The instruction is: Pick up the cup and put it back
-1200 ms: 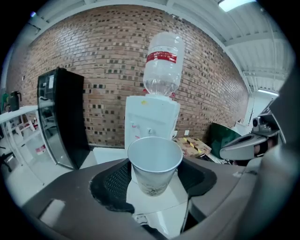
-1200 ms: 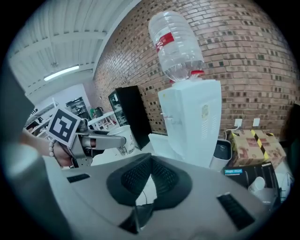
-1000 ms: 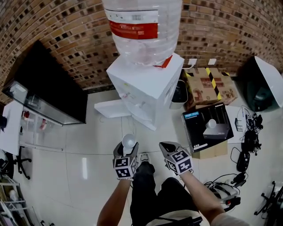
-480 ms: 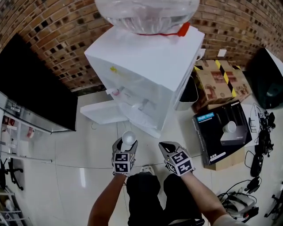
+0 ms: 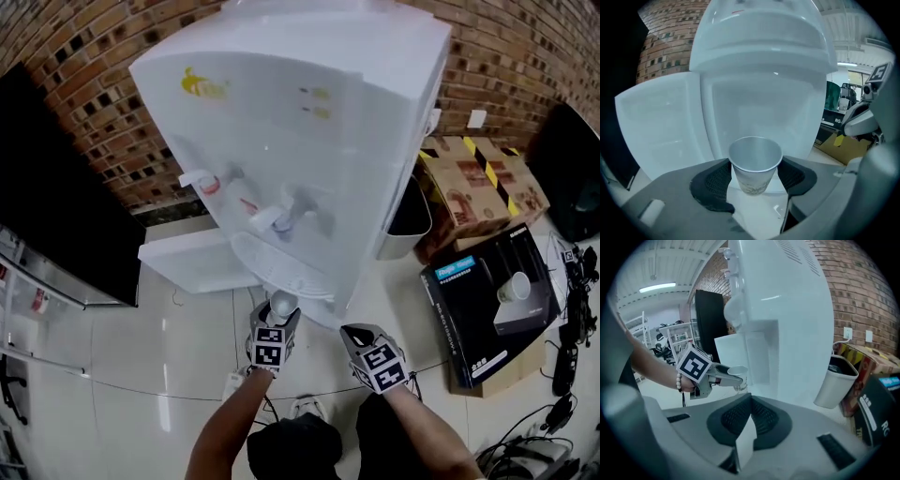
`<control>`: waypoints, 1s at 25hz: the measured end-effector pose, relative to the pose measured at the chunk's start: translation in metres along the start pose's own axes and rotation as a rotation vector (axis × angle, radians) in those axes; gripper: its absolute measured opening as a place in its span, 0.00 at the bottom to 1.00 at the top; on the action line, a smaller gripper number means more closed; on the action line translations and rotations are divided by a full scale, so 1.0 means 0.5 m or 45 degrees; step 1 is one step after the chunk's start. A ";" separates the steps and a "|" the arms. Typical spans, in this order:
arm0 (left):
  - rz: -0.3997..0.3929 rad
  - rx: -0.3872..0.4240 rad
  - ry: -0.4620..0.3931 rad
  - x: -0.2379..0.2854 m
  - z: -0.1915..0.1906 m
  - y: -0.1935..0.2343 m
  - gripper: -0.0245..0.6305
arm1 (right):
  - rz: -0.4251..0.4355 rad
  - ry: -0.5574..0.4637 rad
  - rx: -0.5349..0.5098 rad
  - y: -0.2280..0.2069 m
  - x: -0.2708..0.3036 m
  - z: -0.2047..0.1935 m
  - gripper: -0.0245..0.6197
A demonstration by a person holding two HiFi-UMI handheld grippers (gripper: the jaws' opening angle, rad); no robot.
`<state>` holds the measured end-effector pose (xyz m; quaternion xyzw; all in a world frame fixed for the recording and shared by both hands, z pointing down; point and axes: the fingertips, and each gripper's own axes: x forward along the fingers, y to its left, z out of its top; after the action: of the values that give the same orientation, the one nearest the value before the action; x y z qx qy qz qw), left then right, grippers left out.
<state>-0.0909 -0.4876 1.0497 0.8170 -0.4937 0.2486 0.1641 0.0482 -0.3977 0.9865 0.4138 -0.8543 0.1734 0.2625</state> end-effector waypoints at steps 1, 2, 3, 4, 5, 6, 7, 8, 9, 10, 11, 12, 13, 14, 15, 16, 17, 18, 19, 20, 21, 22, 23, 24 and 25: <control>-0.011 0.010 -0.006 0.021 -0.001 -0.005 0.52 | -0.009 -0.011 0.023 -0.005 0.008 -0.004 0.05; -0.022 0.017 -0.010 0.041 -0.001 -0.009 0.52 | -0.017 -0.025 0.041 -0.008 0.014 -0.006 0.05; -0.032 0.021 -0.013 0.059 -0.004 -0.013 0.52 | -0.026 -0.040 0.053 -0.009 0.020 -0.006 0.05; -0.042 0.022 -0.013 0.076 -0.007 -0.017 0.52 | -0.036 -0.053 0.061 -0.007 0.027 -0.006 0.05; -0.051 0.024 -0.015 0.093 -0.011 -0.019 0.52 | -0.046 -0.064 0.069 -0.006 0.034 -0.005 0.05; -0.057 0.029 -0.021 0.110 -0.012 -0.022 0.52 | -0.057 -0.074 0.081 -0.005 0.043 -0.006 0.05; -0.061 0.030 -0.033 0.126 -0.009 -0.023 0.52 | -0.065 -0.082 0.098 -0.004 0.052 -0.006 0.05; -0.061 0.025 -0.049 0.142 -0.004 -0.024 0.52 | -0.068 -0.089 0.119 -0.001 0.063 -0.006 0.05; -0.060 0.016 -0.061 0.157 -0.001 -0.022 0.52 | -0.063 -0.094 0.140 0.003 0.073 -0.006 0.05; -0.059 0.008 -0.065 0.172 -0.002 -0.018 0.52 | -0.056 -0.095 0.155 0.008 0.084 -0.006 0.05; -0.058 0.003 -0.064 0.187 -0.007 -0.015 0.52 | -0.050 -0.092 0.162 0.013 0.093 -0.008 0.05; -0.056 -0.001 -0.062 0.201 -0.012 -0.013 0.52 | -0.048 -0.087 0.167 0.017 0.100 -0.010 0.05; -0.054 -0.003 -0.063 0.213 -0.014 -0.014 0.52 | -0.047 -0.084 0.173 0.019 0.105 -0.012 0.05; -0.053 -0.006 -0.068 0.222 -0.012 -0.016 0.52 | -0.046 -0.083 0.179 0.020 0.108 -0.013 0.05; -0.051 -0.011 -0.074 0.229 -0.006 -0.018 0.52 | -0.046 -0.085 0.181 0.020 0.110 -0.012 0.05; -0.051 -0.014 -0.079 0.234 0.000 -0.020 0.52 | -0.046 -0.087 0.178 0.020 0.112 -0.010 0.05; -0.055 -0.013 -0.084 0.240 0.007 -0.024 0.52 | -0.049 -0.088 0.172 0.019 0.113 -0.009 0.05; -0.061 -0.003 -0.088 0.247 0.013 -0.028 0.52 | -0.054 -0.088 0.168 0.015 0.113 -0.010 0.05; -0.062 0.012 -0.089 0.256 0.016 -0.031 0.52 | -0.060 -0.088 0.167 0.010 0.112 -0.011 0.05; -0.061 0.027 -0.085 0.264 0.017 -0.034 0.52 | -0.068 -0.088 0.171 0.003 0.111 -0.014 0.05; -0.062 0.034 -0.078 0.271 0.017 -0.037 0.52 | -0.075 -0.088 0.177 -0.004 0.109 -0.018 0.05; -0.068 0.034 -0.069 0.276 0.016 -0.042 0.52 | -0.082 -0.087 0.185 -0.011 0.107 -0.021 0.05; -0.074 0.034 -0.061 0.282 0.011 -0.046 0.52 | -0.089 -0.086 0.194 -0.016 0.105 -0.026 0.05; -0.075 0.038 -0.058 0.286 0.006 -0.049 0.52 | -0.096 -0.086 0.202 -0.021 0.103 -0.029 0.05; -0.072 0.044 -0.064 0.288 0.006 -0.050 0.52 | -0.102 -0.087 0.208 -0.026 0.101 -0.031 0.05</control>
<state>-0.0119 -0.5819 1.1284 0.8394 -0.4700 0.2318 0.1443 0.0371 -0.4284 1.0300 0.4735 -0.8284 0.2176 0.2054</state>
